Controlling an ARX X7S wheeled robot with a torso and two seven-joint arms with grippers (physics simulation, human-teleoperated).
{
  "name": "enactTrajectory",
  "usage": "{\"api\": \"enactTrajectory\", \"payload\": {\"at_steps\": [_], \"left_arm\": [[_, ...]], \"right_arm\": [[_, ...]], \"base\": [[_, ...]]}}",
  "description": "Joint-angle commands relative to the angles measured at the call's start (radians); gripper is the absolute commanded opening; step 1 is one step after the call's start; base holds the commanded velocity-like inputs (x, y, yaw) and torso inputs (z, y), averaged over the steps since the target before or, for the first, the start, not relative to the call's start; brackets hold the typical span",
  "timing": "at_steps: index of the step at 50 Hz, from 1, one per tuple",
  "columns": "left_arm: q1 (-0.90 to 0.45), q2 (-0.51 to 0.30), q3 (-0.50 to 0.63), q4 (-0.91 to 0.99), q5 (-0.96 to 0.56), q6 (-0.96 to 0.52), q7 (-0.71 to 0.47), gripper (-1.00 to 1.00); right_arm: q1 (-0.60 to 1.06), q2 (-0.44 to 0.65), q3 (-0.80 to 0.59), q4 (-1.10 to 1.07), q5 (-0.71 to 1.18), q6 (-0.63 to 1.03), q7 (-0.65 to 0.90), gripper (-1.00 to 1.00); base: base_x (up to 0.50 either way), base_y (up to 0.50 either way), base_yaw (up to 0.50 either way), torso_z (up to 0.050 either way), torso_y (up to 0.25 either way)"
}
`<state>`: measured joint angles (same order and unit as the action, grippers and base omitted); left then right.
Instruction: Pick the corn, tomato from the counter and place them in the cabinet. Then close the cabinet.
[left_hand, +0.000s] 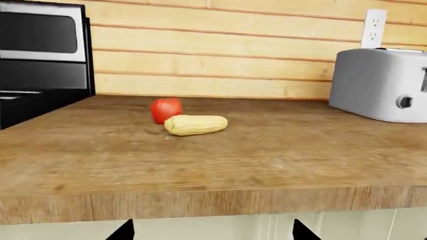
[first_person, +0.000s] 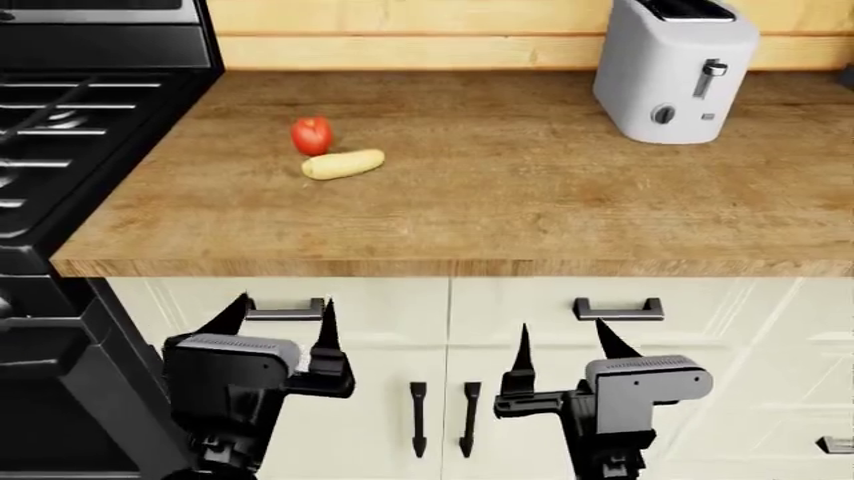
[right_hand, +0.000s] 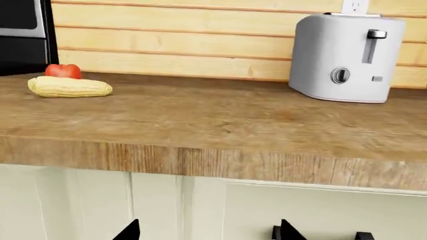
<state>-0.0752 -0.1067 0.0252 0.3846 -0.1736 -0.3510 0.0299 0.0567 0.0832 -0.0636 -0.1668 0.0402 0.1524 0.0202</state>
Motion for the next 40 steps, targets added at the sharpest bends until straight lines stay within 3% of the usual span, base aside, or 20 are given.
{"api": "enactTrajectory", "payload": {"at_steps": [1, 7, 15, 34, 40], "left_arm": [[-0.203, -0.070, -0.050, 0.207, -0.162, -0.381, 0.008, 1.00], [-0.382, -0.089, -0.132, 0.244, -0.288, -0.611, -0.008, 1.00], [-0.532, -0.185, -0.131, 0.259, -0.387, -0.800, 0.051, 1.00], [-0.700, -0.297, -0.212, 0.325, -0.504, -0.978, 0.090, 1.00], [-0.744, -0.314, -0.229, 0.334, -0.527, -1.013, 0.089, 1.00]], "right_arm": [[0.076, 0.059, 0.002, -0.170, 0.077, 0.182, -0.047, 1.00], [0.146, 0.089, 0.031, -0.277, 0.156, 0.328, -0.074, 1.00], [0.250, 0.143, 0.050, -0.346, 0.219, 0.470, -0.104, 1.00], [0.473, 0.242, 0.092, -0.495, 0.322, 0.700, -0.136, 1.00], [0.520, 0.276, 0.070, -0.509, 0.325, 0.736, -0.150, 1.00]], "base": [[0.00, 0.00, 0.00, 0.050, 0.000], [0.00, 0.00, 0.00, 0.050, 0.000], [0.00, 0.00, 0.00, 0.050, 0.000], [0.36, 0.00, 0.00, 0.050, 0.000], [0.23, 0.33, 0.00, 0.050, 0.000]]}}
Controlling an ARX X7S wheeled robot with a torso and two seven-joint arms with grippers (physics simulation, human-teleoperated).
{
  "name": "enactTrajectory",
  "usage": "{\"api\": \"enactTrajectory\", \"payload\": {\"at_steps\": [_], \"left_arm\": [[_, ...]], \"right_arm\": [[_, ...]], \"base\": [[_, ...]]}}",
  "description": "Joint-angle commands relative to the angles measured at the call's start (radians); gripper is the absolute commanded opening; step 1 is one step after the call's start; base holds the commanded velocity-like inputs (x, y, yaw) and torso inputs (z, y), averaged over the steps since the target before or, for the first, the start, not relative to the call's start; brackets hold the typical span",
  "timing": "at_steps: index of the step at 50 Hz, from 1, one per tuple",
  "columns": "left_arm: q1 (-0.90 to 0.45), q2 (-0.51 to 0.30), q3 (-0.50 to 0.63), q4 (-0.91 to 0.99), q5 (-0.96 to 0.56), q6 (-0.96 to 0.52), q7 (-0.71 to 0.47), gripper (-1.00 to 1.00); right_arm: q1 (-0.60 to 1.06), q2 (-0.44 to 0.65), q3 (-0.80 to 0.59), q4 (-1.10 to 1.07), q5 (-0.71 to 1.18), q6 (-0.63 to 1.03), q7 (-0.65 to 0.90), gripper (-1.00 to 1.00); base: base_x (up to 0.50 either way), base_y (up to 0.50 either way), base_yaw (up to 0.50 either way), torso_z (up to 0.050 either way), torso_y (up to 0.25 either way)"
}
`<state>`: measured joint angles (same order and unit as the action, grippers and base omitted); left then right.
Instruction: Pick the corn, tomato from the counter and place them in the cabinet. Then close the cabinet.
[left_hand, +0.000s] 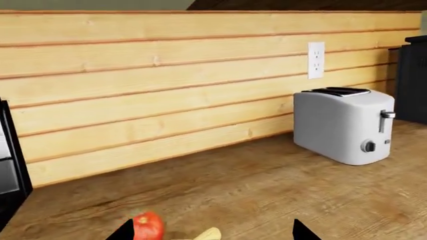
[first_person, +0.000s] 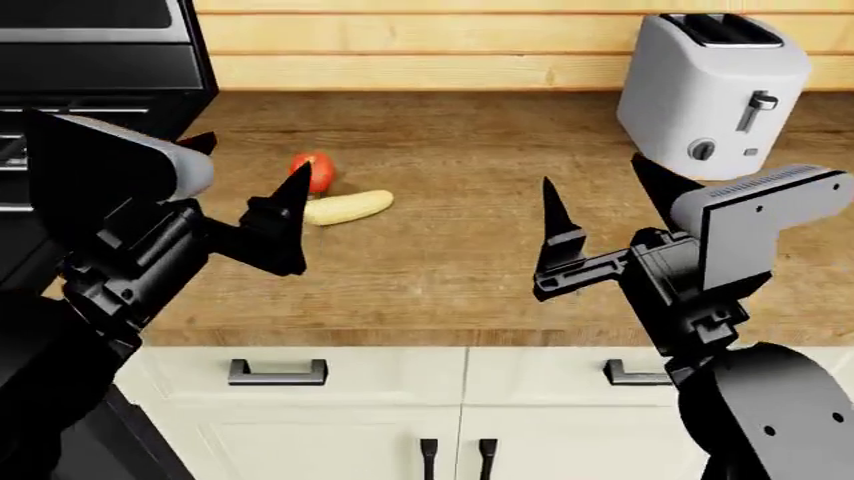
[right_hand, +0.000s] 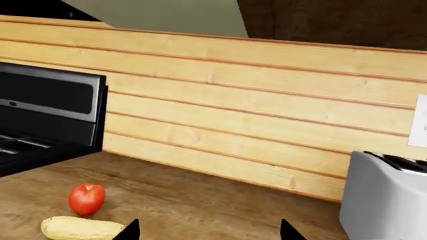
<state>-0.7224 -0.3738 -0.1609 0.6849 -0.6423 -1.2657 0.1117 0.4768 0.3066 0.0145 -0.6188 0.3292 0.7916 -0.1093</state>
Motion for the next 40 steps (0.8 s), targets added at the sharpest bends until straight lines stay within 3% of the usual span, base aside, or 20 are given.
{"api": "enactTrajectory", "payload": {"at_steps": [1, 13, 40], "left_arm": [[-0.102, -0.048, -0.048, 0.038, -0.063, -0.106, 0.006, 1.00], [-0.150, -0.061, -0.045, 0.058, -0.090, -0.145, -0.009, 1.00], [-0.191, -0.092, -0.032, 0.069, -0.134, -0.174, -0.021, 1.00]], "right_arm": [[0.108, 0.056, -0.007, -0.061, 0.041, 0.107, -0.022, 1.00], [0.182, 0.067, 0.050, -0.100, 0.132, 0.219, -0.042, 1.00], [0.241, 0.092, 0.037, -0.110, 0.172, 0.264, -0.051, 1.00]], "base": [[0.23, 0.50, 0.00, 0.050, 0.000], [0.23, 0.44, 0.00, 0.050, 0.000], [0.31, -0.07, 0.04, 0.050, 0.000]]}}
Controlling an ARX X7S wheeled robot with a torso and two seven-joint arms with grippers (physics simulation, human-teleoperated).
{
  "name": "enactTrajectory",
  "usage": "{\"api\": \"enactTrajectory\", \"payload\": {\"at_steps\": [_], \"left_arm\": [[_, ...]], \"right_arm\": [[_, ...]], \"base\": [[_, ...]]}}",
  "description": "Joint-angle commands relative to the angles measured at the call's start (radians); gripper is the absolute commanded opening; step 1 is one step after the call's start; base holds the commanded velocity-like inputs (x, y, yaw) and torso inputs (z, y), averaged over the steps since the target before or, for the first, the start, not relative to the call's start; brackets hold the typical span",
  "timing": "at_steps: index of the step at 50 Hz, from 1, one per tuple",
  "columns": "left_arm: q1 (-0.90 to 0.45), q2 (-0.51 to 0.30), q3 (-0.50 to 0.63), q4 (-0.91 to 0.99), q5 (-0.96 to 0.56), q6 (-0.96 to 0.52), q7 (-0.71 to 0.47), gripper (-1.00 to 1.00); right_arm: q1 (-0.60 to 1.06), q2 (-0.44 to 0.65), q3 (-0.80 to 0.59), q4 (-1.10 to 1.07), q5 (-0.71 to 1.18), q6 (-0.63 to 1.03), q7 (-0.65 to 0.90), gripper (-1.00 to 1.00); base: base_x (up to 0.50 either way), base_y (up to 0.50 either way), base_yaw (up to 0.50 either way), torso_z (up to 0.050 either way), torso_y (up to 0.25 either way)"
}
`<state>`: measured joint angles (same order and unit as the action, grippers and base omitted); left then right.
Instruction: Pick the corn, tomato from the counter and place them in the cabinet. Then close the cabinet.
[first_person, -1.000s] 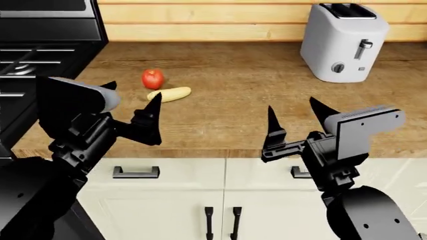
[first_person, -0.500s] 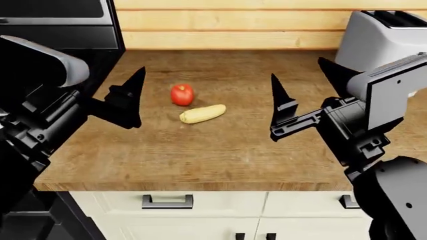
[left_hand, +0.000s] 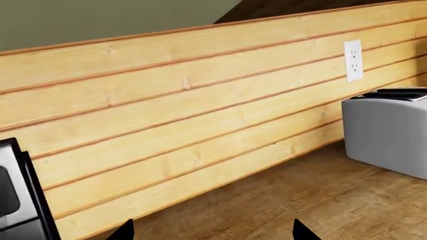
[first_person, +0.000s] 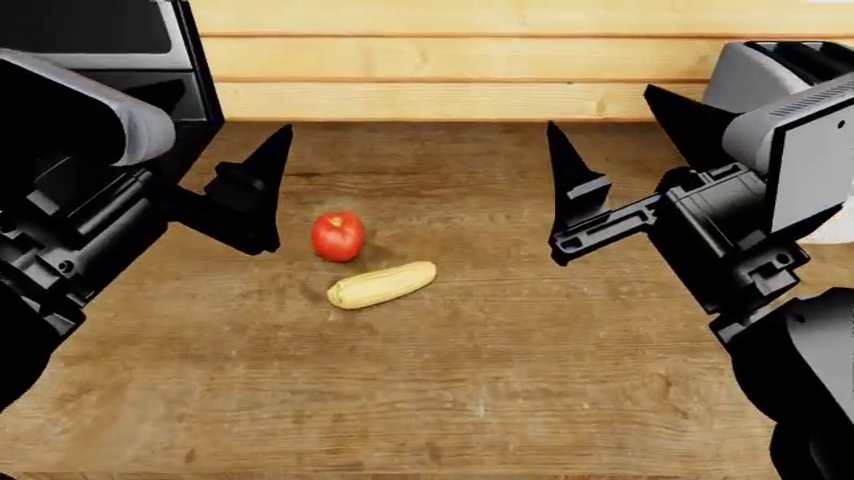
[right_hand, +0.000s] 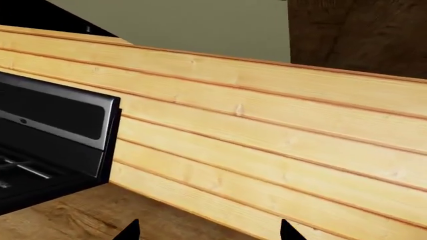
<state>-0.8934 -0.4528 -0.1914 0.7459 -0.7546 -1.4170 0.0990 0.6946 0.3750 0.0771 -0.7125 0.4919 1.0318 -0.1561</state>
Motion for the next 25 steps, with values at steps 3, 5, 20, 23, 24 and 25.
{"api": "enactTrajectory", "payload": {"at_steps": [3, 5, 20, 23, 24, 25], "left_arm": [[-0.026, -0.017, -0.004, 0.011, -0.032, -0.033, -0.012, 1.00], [-0.030, -0.021, -0.001, 0.011, -0.036, -0.034, -0.012, 1.00], [-0.079, -0.040, 0.007, 0.009, -0.076, -0.051, -0.012, 1.00], [-0.089, -0.045, 0.008, 0.003, -0.080, -0.052, -0.015, 1.00], [-0.094, -0.046, 0.007, 0.003, -0.082, -0.055, -0.017, 1.00], [-0.096, -0.048, 0.008, 0.002, -0.083, -0.054, -0.017, 1.00]], "right_arm": [[0.031, 0.028, -0.033, -0.020, 0.009, 0.030, -0.002, 1.00], [0.034, 0.032, -0.038, -0.020, 0.008, 0.031, -0.003, 1.00], [0.053, 0.051, -0.057, -0.014, 0.007, 0.062, 0.011, 1.00], [0.056, 0.052, -0.058, -0.013, 0.008, 0.063, 0.012, 1.00], [0.058, 0.052, -0.057, -0.012, 0.008, 0.064, 0.014, 1.00], [0.060, 0.054, -0.060, -0.012, 0.007, 0.066, 0.015, 1.00]], "base": [[0.10, 0.00, 0.50, 0.050, 0.000], [0.10, 0.00, 0.50, 0.050, 0.000], [0.24, 0.13, 0.07, 0.050, 0.000], [0.32, 0.19, 0.00, 0.050, 0.000], [0.17, 0.10, 0.00, 0.050, 0.000], [0.13, 0.07, 0.00, 0.050, 0.000]]}}
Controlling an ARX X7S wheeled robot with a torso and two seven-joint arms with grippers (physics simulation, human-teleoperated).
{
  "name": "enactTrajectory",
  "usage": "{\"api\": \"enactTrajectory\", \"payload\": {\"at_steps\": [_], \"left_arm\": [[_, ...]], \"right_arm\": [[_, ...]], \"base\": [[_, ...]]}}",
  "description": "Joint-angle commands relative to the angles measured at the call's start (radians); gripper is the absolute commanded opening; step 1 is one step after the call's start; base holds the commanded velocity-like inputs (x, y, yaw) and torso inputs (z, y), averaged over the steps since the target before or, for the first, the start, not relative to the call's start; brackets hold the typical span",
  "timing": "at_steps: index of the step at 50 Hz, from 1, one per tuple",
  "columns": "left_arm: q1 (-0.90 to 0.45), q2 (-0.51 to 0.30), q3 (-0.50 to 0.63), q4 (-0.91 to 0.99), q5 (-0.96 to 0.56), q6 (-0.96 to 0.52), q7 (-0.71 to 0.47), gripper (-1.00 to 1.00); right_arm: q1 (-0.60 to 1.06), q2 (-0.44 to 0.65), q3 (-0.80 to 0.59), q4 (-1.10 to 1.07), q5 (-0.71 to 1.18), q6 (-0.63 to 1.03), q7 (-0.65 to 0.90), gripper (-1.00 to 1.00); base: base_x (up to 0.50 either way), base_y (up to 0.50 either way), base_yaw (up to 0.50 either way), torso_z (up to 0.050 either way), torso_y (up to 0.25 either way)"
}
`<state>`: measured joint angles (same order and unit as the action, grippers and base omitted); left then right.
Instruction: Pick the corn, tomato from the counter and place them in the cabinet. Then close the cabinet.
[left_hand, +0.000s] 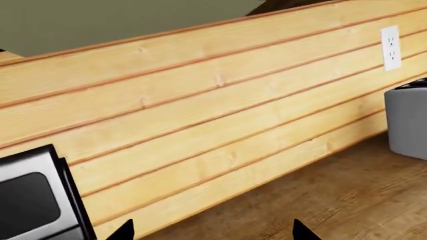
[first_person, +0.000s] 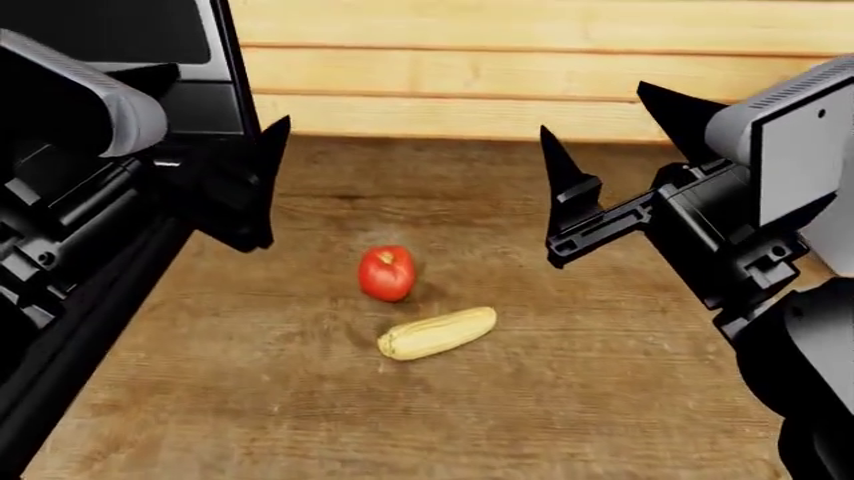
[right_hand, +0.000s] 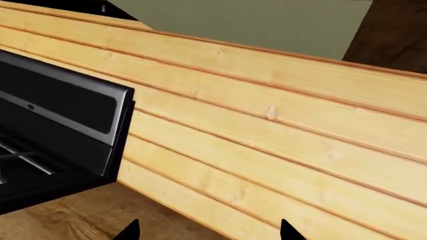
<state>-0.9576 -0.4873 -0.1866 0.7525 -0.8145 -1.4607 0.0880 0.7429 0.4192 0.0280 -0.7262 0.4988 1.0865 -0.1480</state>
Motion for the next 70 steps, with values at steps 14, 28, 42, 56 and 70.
{"api": "enactTrajectory", "payload": {"at_steps": [14, 28, 42, 56, 70], "left_arm": [[-0.025, -0.026, 0.023, -0.003, -0.035, 0.008, -0.017, 1.00], [-0.027, -0.044, 0.055, 0.001, -0.049, 0.012, -0.027, 1.00], [-0.037, -0.051, 0.065, -0.005, -0.071, -0.008, -0.056, 1.00], [-0.010, -0.067, 0.052, -0.006, -0.086, 0.018, -0.063, 1.00], [-0.017, -0.100, 0.086, 0.014, -0.186, -0.021, -0.011, 1.00]], "right_arm": [[0.018, -0.006, 0.019, 0.009, 0.014, 0.067, 0.044, 1.00], [0.047, 0.023, 0.019, -0.007, 0.037, 0.090, 0.030, 1.00], [0.069, 0.031, 0.015, -0.008, 0.051, 0.112, 0.034, 1.00], [0.056, 0.050, -0.019, -0.008, 0.039, 0.090, 0.034, 1.00], [0.061, 0.043, 0.027, -0.009, 0.067, 0.120, 0.047, 1.00]], "base": [[0.07, 0.15, -0.14, 0.050, 0.000], [0.10, -0.07, -0.14, 0.050, 0.000], [0.10, -0.04, 0.00, 0.011, 0.000], [0.00, 0.09, 0.00, 0.000, 0.000], [0.02, 0.03, 0.00, 0.000, 0.000]]}}
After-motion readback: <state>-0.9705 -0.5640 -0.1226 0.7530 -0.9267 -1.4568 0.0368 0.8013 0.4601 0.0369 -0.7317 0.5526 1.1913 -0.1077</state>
